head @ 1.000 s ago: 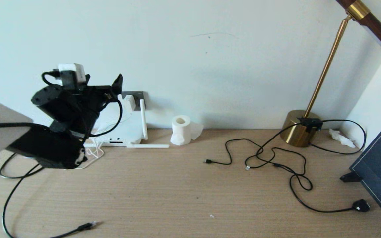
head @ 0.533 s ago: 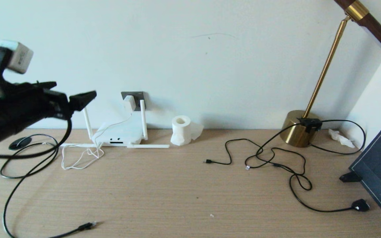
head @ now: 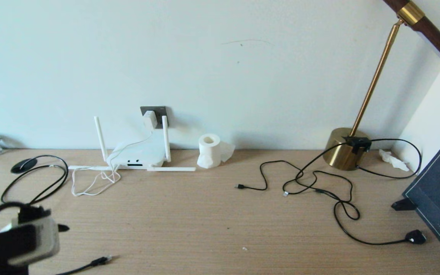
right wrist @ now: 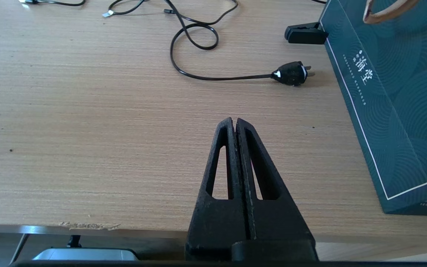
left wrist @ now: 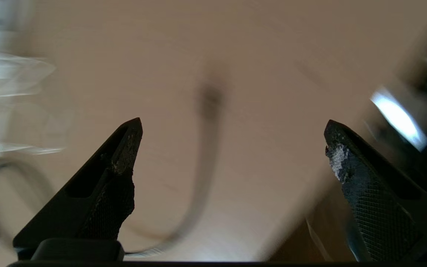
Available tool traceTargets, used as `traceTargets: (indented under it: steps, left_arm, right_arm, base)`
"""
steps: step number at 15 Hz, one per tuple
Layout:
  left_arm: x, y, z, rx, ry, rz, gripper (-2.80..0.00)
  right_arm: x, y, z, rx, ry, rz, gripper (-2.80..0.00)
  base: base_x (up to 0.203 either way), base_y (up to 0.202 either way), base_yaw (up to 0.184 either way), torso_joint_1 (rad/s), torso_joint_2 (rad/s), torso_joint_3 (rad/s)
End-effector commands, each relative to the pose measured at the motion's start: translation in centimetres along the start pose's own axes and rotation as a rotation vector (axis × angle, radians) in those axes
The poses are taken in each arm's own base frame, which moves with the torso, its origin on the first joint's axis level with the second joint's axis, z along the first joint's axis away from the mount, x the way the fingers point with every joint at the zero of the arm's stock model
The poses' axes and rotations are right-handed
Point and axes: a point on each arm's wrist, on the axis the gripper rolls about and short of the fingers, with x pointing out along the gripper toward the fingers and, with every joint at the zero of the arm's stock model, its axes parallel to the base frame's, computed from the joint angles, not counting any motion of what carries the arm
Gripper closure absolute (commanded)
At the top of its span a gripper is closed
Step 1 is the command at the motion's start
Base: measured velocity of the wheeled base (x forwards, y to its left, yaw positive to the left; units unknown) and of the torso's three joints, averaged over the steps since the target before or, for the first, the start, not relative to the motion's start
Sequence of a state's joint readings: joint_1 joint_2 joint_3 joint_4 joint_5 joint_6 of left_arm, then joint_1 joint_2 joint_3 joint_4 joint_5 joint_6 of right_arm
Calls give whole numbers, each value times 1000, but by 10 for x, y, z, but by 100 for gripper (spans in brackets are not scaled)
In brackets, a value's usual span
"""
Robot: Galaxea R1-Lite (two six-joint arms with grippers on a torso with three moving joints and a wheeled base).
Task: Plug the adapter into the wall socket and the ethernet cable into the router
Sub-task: Pick up cable
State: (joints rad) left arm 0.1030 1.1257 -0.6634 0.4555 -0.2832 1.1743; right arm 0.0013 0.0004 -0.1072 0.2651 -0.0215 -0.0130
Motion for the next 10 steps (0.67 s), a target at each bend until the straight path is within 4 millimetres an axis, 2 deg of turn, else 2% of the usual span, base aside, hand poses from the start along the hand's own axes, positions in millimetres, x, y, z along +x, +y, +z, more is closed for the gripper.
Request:
traceTargets:
  steps: [1, 5, 10]
  left_arm:
    - [3, -16, -10, 58, 78, -191, -280]
    - [25, -4, -23, 52, 205, -271, -280]
    - [64, 15, -31, 60, 202, -251, -280]
  right_arm:
    - [0, 0, 0, -1, 3, 0, 0]
    - [0, 0, 0, -1, 3, 0, 0]
    - [0, 0, 0, -1, 3, 0, 0]
  base:
    - [0, 0, 0, 0, 0, 0]
    - [0, 0, 0, 0, 0, 0]
    - [0, 0, 0, 0, 0, 0]
